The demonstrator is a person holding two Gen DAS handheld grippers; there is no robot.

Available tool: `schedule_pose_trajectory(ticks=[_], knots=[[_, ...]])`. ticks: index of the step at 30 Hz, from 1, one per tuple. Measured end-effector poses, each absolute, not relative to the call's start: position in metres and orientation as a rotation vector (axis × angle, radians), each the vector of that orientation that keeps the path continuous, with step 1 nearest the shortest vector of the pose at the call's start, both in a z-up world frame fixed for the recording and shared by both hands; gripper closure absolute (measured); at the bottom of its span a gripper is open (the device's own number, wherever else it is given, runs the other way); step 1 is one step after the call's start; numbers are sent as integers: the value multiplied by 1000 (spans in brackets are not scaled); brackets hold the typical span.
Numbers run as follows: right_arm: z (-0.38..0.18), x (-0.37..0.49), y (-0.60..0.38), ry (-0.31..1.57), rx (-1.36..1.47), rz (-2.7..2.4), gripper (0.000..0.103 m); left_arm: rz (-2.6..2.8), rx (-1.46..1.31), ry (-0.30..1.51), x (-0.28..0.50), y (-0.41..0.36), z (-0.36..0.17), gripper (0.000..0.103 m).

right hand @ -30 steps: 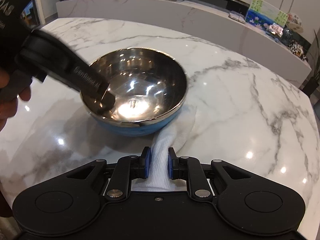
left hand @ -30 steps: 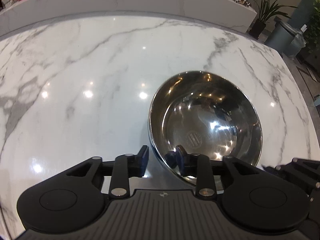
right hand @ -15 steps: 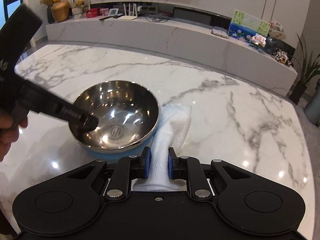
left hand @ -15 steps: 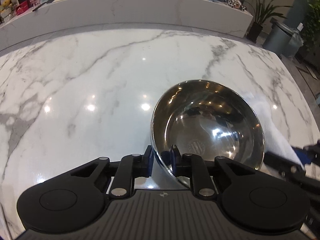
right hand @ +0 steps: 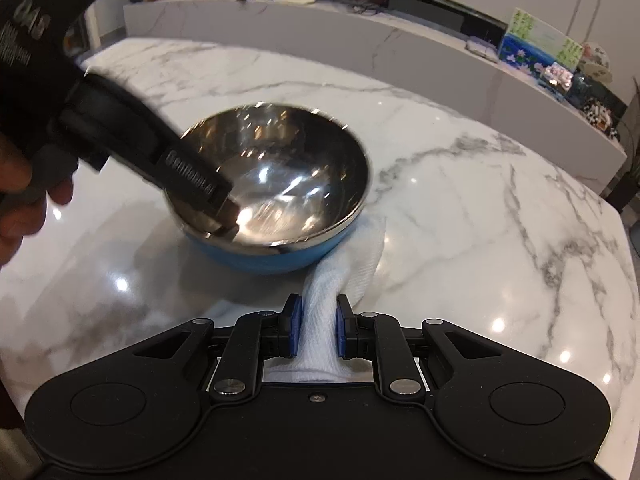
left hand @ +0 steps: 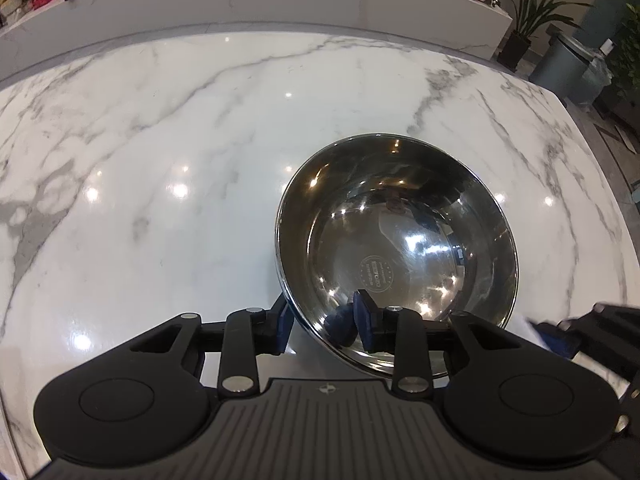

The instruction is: Clean bowl

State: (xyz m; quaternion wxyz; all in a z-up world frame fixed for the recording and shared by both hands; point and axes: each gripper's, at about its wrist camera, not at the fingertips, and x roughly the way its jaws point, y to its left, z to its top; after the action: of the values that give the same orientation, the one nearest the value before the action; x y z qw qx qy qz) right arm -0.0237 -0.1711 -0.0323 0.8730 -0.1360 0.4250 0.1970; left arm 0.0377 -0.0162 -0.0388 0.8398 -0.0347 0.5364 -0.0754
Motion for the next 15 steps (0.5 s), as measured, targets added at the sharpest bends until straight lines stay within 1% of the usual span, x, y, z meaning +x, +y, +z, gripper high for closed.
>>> schedule_pose_trajectory(ticks=[4, 7, 12, 15], knots=[[-22, -22, -182, 834, -252, 380, 89, -166, -35, 1083, 40, -18, -36, 81], [-16, -20, -191, 806, -229, 362, 89, -171, -36, 1085, 41, -19, -37, 82], [-18, -20, -191, 813, -233, 366, 89, -176, -52, 1108, 42, -20, -38, 81], [-25, -18, -184, 849, -258, 382, 90, -179, -62, 1122, 43, -21, -38, 75]])
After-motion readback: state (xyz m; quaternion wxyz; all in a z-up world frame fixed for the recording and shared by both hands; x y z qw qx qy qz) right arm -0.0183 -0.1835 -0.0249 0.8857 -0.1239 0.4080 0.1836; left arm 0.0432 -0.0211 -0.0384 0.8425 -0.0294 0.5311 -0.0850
